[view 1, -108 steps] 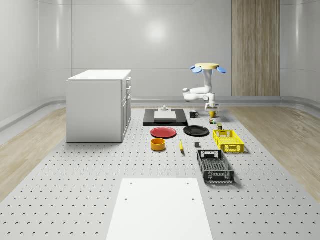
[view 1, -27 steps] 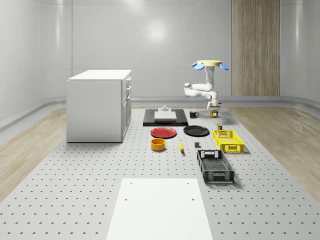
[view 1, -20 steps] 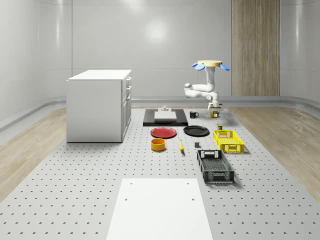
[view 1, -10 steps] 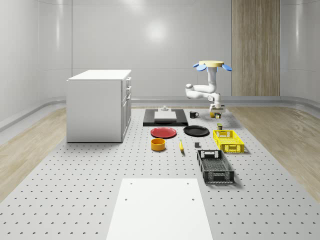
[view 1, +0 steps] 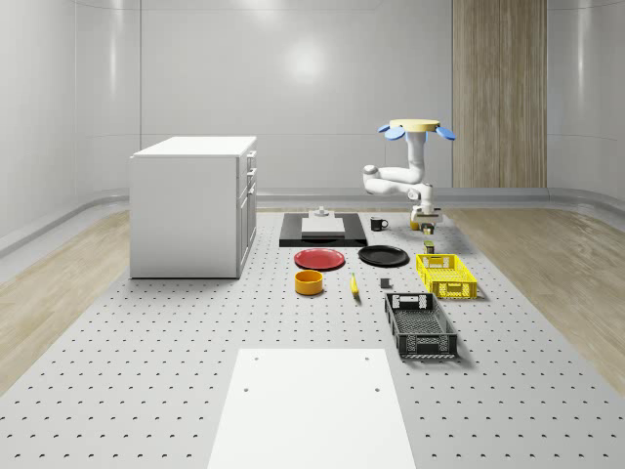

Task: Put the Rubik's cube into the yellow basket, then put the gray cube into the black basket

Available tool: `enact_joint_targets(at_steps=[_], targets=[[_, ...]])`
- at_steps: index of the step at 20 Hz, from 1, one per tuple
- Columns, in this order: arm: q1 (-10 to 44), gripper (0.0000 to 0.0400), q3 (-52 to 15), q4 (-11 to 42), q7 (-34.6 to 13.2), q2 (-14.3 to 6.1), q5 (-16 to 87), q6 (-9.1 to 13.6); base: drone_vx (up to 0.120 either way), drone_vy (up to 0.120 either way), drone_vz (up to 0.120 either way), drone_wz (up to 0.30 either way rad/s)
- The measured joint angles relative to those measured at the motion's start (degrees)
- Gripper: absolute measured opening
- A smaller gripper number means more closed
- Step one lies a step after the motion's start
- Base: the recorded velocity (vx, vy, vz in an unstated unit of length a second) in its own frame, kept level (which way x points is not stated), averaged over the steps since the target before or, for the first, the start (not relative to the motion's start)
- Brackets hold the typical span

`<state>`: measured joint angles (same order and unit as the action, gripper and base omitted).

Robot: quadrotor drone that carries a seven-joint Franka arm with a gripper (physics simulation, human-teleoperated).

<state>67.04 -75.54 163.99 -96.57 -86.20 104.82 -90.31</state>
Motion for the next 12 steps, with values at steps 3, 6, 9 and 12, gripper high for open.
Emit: enact_joint_targets(at_steps=[3, 6, 9, 12], targets=[[0.04, 0.0325, -0.02, -0.01, -0.03, -0.15, -0.06, -0.14, 0.120, 0.000, 0.000, 0.000], [0.08, 0.0325, -0.05, -0.01, -0.06, -0.29, -0.12, -0.28, 0.120, 0.000, 0.000, 0.000], [0.12, 0.0325, -0.07, -0.02, -0.09, -0.43, -0.18, -0.41, 0.120, 0.000, 0.000, 0.000], [0.15, 0.0325, -0.09, -0.03, -0.12, -0.57, -0.23, -0.53, 0.120, 0.000, 0.000, 0.000]])
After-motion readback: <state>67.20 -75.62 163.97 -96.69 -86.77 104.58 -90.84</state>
